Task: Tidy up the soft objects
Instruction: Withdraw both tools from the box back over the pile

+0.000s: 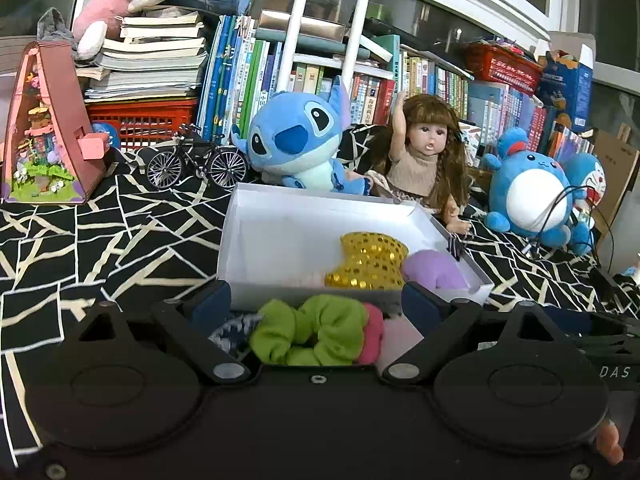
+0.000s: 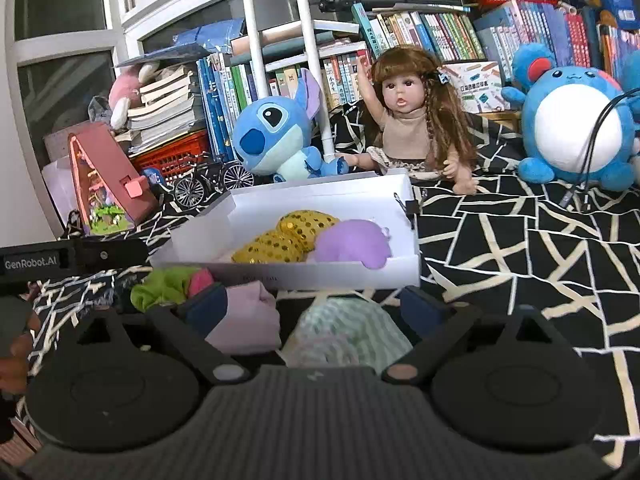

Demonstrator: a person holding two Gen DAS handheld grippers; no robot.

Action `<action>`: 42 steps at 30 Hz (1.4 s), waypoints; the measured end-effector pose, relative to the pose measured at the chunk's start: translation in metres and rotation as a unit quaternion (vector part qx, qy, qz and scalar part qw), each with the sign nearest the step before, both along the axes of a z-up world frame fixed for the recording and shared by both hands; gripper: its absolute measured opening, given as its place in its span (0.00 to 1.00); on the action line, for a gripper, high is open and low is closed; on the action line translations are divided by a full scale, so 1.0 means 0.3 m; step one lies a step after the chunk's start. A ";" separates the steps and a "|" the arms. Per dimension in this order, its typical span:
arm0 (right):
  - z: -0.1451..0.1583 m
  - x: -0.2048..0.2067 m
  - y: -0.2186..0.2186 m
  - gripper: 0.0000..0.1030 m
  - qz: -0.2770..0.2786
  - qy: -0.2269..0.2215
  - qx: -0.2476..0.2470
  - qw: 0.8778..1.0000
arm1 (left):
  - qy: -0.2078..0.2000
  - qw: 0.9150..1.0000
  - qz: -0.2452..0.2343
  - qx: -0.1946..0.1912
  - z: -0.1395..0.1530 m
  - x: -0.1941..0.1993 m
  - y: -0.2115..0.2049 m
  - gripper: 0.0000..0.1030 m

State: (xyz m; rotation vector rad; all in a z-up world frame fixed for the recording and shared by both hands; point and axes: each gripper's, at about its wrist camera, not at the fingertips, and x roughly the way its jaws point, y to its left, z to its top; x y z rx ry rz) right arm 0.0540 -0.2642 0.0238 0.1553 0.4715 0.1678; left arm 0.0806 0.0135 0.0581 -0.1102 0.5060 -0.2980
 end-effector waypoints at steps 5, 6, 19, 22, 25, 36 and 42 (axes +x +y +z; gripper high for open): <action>-0.029 -0.059 -0.004 0.99 -0.005 -0.012 -0.009 1.000 | -0.002 1.000 -0.006 -0.001 -0.035 -0.058 0.016 0.92; -0.033 -0.068 -0.005 0.99 -0.008 -0.013 -0.010 1.000 | -0.001 1.000 -0.006 -0.002 -0.039 -0.065 0.021 0.92; -0.075 -0.135 -0.002 1.00 -0.024 -0.006 -0.029 0.999 | -0.007 1.000 0.021 0.019 -0.079 -0.163 0.093 0.93; -0.079 -0.146 0.000 1.00 -0.028 -0.007 -0.035 0.999 | -0.007 0.999 0.031 0.022 -0.090 -0.183 0.111 0.93; -0.082 -0.155 0.000 1.00 -0.034 -0.008 -0.040 0.999 | -0.006 0.999 0.040 0.028 -0.101 -0.199 0.125 0.93; -0.097 -0.160 -0.013 1.00 -0.047 -0.002 -0.038 0.998 | 0.003 0.997 0.062 0.040 -0.131 -0.232 0.155 0.93; -0.103 -0.166 -0.007 1.00 -0.038 0.004 -0.039 0.999 | 0.020 0.997 0.062 0.032 -0.144 -0.234 0.170 0.86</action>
